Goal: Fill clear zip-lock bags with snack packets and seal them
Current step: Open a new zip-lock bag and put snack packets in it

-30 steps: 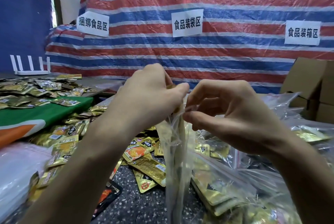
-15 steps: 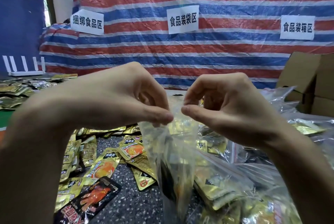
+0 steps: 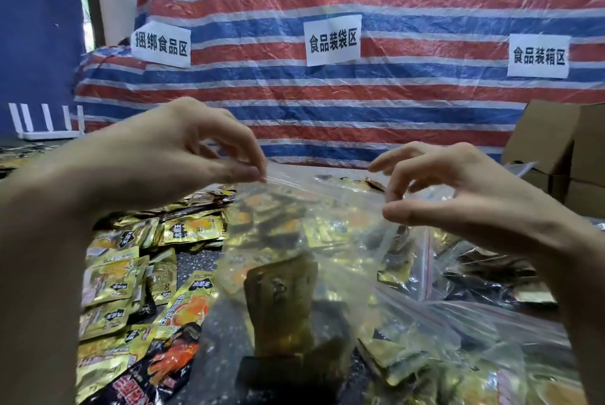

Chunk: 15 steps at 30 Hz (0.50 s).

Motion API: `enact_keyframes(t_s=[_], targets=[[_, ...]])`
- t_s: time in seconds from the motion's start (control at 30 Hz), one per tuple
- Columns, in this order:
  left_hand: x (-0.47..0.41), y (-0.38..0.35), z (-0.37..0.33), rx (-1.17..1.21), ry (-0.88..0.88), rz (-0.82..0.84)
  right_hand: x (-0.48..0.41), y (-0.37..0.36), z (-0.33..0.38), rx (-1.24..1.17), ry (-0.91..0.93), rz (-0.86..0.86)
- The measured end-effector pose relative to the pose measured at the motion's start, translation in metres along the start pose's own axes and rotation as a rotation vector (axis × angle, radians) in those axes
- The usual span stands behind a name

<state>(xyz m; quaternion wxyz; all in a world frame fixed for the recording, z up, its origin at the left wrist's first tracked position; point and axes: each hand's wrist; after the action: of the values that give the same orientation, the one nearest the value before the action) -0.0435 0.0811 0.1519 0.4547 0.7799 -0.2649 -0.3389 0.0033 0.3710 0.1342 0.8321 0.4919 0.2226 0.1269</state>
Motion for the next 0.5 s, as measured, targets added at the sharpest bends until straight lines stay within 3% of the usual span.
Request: enact_keyframes(t_s=[0.13,0.23,0.33,0.5], targets=[[0.003,0.002,0.008,0.040,0.018,0.066,0.001,-0.002,0.000,-0.136,-0.005,0.216],[0.001,0.003,0.014,0.072,0.033,0.053,-0.001,-0.006,0.000,-0.138,-0.033,0.283],[0.001,0.006,0.023,0.140,0.058,0.010,-0.001,-0.007,-0.001,-0.165,-0.025,0.269],[0.005,0.009,0.035,0.149,0.152,0.047,-0.002,-0.003,-0.005,-0.214,0.054,0.083]])
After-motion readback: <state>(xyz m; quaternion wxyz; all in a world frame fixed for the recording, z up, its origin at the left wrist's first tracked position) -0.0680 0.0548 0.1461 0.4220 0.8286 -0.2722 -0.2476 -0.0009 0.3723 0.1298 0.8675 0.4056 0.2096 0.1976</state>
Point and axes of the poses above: each hand's wrist, its own x-axis away from the middle knuckle, its own y-axis out of the back of the hand, z = x × y, and after that the axes turned 13 degrees about z, right-handed
